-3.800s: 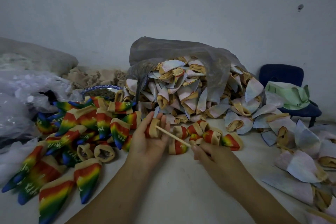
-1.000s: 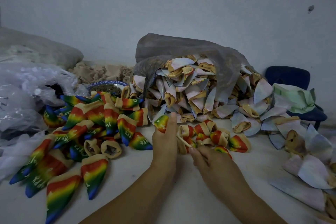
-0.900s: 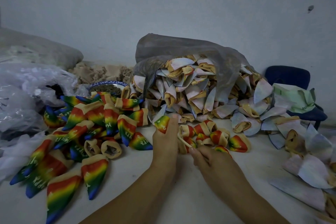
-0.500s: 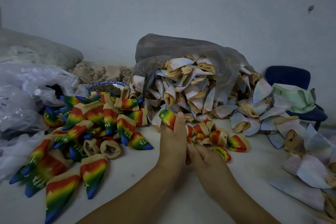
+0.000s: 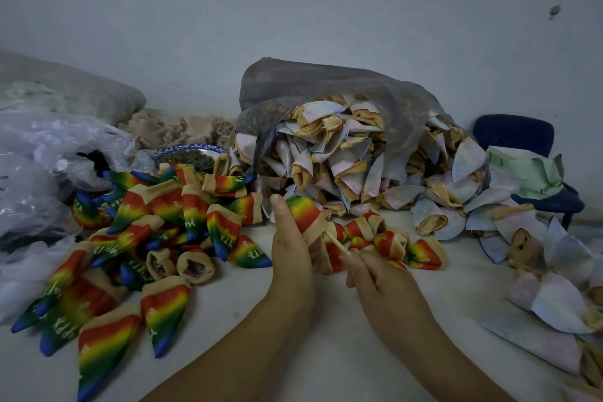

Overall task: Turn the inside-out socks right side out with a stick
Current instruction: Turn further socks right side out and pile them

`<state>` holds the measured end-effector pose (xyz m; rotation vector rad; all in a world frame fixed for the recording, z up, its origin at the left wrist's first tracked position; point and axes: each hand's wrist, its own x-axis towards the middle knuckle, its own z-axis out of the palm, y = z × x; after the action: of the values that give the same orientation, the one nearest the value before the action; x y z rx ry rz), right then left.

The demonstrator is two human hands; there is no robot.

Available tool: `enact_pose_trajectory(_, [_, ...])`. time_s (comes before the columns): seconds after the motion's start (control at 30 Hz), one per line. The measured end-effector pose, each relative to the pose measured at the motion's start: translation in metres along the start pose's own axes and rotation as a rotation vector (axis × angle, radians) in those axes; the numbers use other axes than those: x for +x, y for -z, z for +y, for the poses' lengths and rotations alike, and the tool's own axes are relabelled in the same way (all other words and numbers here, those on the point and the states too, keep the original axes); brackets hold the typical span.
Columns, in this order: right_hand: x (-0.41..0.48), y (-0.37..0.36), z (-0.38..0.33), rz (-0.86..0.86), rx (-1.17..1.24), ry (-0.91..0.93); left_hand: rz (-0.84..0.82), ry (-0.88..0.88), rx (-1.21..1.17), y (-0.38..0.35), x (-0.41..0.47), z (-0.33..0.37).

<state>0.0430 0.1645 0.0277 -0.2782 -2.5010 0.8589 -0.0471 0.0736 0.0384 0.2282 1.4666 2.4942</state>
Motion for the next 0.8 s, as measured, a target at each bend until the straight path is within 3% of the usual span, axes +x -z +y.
enact_pose_trajectory(0.27, [0.003,0.011,0.01,0.019,-0.075,0.14,-0.207,0.335,-0.167,0.008,0.009,0.006])
enact_pose_trajectory(0.5, [0.004,0.018,0.016,-0.002,-0.097,0.121,-0.185,0.332,-0.25,0.006,0.01,0.003])
enact_pose_trajectory(0.63, [0.004,0.02,0.02,0.014,-0.13,0.093,-0.285,0.355,-0.412,0.007,0.011,0.008])
enact_pose_trajectory(0.8, [0.005,0.021,0.019,0.01,-0.121,0.109,-0.296,0.392,-0.534,0.01,0.011,0.01])
